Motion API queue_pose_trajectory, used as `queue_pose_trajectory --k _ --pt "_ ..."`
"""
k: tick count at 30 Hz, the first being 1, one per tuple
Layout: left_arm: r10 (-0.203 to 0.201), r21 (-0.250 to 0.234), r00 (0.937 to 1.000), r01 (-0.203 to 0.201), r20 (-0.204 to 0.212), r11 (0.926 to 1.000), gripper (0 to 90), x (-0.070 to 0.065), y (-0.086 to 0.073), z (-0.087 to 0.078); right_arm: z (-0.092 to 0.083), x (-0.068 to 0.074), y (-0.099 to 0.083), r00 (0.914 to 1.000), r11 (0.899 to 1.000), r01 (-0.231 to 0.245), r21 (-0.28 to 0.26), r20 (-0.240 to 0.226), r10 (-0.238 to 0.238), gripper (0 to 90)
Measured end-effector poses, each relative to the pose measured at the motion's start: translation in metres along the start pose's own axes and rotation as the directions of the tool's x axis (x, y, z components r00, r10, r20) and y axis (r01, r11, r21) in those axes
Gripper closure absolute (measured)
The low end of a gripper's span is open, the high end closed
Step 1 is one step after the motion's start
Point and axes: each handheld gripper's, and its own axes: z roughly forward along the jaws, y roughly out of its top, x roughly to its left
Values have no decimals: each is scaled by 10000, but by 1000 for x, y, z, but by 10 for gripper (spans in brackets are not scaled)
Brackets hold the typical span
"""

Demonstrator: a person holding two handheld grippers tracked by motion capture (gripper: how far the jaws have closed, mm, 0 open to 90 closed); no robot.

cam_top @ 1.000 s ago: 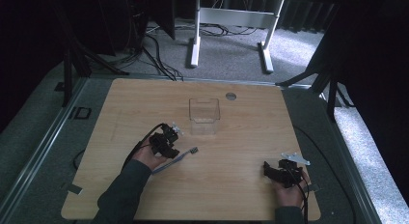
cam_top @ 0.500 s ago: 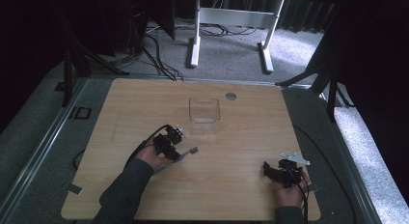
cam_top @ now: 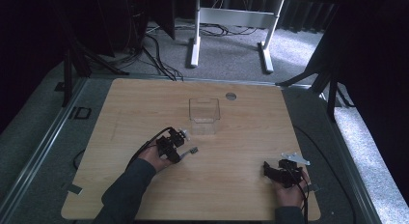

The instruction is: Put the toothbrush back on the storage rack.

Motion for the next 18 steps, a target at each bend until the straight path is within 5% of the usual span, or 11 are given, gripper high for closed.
queue_pose_trajectory --k 18 --pt "113 631 9998 -123 159 9979 748 2 3 7 0 0 0 10000 10000 3 0 -10 -3 144"
